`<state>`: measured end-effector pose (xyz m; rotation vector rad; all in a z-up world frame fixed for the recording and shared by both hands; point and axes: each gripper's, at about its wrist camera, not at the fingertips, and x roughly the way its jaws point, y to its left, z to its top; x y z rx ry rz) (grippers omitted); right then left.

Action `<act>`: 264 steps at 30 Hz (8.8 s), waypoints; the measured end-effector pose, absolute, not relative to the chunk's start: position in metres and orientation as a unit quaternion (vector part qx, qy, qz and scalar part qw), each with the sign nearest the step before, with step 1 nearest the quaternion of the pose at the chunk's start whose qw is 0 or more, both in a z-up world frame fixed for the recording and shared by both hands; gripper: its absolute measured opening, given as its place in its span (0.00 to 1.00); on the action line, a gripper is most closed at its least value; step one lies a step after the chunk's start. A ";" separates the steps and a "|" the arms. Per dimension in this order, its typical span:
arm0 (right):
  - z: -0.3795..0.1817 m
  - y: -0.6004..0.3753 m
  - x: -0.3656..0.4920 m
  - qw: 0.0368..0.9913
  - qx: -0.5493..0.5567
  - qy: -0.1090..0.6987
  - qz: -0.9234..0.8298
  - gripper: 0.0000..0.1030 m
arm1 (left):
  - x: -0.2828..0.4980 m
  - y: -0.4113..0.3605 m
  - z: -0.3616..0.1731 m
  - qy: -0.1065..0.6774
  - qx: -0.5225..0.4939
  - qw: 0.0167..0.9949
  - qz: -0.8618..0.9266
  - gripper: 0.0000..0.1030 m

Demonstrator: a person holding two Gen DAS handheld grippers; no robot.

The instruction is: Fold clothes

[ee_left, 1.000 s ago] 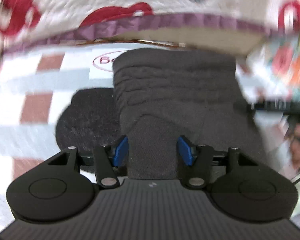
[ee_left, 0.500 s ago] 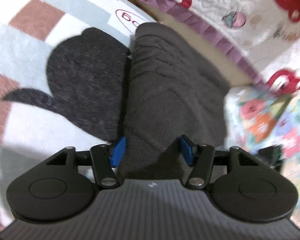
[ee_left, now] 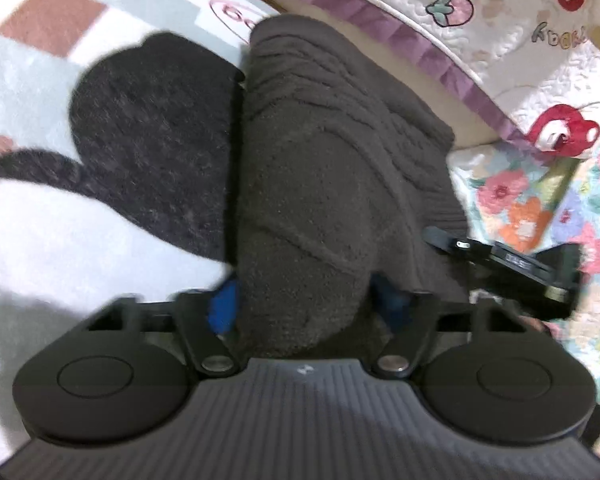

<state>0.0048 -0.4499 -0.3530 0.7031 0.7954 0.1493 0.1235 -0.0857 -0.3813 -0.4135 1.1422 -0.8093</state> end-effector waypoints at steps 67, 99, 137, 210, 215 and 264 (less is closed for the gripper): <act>-0.197 -0.301 0.023 0.927 0.126 0.298 0.192 0.31 | 0.072 -0.023 -0.272 0.384 -0.060 0.873 -0.294 0.37; -0.156 -0.014 0.145 0.875 0.068 0.210 0.431 0.31 | 0.137 0.264 -0.163 0.306 0.034 0.950 -0.041 0.37; -0.359 0.019 0.293 0.743 0.402 0.382 0.376 0.63 | 0.289 0.413 -0.293 0.376 -0.193 0.906 0.033 0.57; -0.262 -0.039 0.212 0.889 0.116 0.312 0.314 0.62 | 0.139 0.178 -0.272 0.394 -0.108 0.911 0.053 0.83; -0.247 -0.066 0.165 0.903 0.072 0.306 0.292 0.62 | 0.113 0.145 -0.255 0.400 -0.094 0.911 0.046 0.86; -0.215 -0.157 -0.055 0.937 0.017 0.234 0.258 0.80 | -0.072 0.036 -0.222 0.401 -0.028 0.915 0.033 0.96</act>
